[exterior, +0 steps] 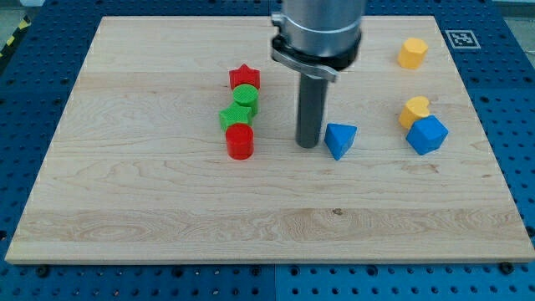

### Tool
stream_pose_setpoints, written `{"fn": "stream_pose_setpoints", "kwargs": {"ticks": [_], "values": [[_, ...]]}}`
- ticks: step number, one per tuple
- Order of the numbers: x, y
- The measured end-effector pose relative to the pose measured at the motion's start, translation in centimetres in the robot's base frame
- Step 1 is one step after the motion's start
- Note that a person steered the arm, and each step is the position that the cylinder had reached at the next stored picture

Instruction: Place the blue triangle below the blue cube

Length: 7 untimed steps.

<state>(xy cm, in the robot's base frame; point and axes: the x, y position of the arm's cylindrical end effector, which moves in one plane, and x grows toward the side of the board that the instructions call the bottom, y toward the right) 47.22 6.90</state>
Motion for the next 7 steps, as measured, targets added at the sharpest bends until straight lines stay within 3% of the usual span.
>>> {"fn": "stream_pose_setpoints", "kwargs": {"ticks": [1, 4, 6, 7], "values": [[0.2, 6.5], [-3.0, 5.4], [3.2, 8.3], [3.2, 6.5]]}}
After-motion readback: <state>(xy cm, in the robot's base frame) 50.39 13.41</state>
